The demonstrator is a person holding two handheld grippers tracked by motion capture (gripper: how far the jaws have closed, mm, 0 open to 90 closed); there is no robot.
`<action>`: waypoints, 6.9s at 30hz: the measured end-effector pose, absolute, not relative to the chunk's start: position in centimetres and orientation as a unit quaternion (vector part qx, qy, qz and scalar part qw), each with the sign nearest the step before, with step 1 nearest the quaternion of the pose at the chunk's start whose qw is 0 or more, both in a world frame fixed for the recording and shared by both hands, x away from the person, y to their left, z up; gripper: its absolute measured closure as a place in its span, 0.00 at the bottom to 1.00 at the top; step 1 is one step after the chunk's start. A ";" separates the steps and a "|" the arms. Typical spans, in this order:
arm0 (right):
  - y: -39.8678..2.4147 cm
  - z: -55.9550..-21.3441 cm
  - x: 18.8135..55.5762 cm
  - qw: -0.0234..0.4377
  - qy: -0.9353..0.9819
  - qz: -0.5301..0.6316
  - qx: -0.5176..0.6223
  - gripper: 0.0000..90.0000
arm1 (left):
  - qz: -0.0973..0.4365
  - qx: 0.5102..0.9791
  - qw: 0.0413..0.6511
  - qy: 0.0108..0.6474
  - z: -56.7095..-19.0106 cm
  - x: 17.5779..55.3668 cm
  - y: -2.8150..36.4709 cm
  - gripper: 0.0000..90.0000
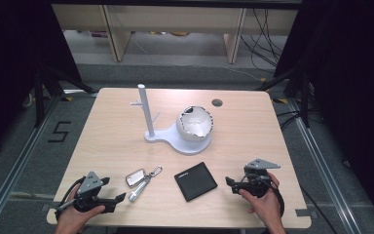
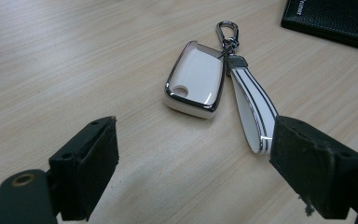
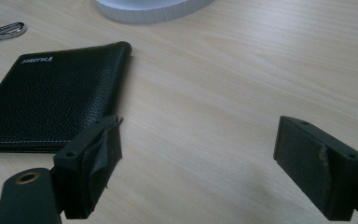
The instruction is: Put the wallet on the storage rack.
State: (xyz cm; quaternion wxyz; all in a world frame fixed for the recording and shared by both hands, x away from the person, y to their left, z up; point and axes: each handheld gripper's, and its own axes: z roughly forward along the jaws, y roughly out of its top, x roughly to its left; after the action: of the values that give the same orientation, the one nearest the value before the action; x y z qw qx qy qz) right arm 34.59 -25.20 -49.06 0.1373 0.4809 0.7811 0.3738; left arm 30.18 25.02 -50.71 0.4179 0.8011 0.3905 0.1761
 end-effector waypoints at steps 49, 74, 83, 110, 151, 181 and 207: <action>-23.8 -48.9 36.5 0.023 0.778 0.432 0.455 0.27 | 0.103 0.880 0.398 0.236 -49.6 32.8 10.1 0.88; -19.8 -50.4 39.9 -0.047 0.790 0.415 0.449 0.45 | 0.067 0.893 0.381 0.232 -50.7 33.9 7.3 0.97; -18.8 -50.6 39.8 -0.062 0.790 0.397 0.464 0.50 | 0.067 0.899 0.373 0.219 -51.0 33.8 6.6 0.96; -20.2 -49.6 39.7 -0.100 0.736 0.467 0.479 0.82 | 0.073 0.899 0.371 0.219 -51.0 33.7 6.6 0.96; -19.7 -39.0 40.4 0.013 0.773 0.511 0.376 0.93 | 0.097 0.877 0.387 0.267 -47.7 28.7 16.5 0.56; -21.9 -33.9 49.5 0.103 0.739 0.493 0.448 0.93 | 0.123 0.845 0.366 0.369 -47.9 28.6 22.2 0.28; -18.6 -36.6 54.3 0.095 0.734 0.454 0.496 0.93 | 0.120 0.847 0.364 0.369 -48.4 28.6 22.9 0.28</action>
State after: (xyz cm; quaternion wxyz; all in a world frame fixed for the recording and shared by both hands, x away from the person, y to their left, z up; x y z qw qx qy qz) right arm 54.30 -18.60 -36.62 0.0948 0.4960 0.7342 0.4539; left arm 28.63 22.92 -48.35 0.3638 0.8467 0.3693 0.1197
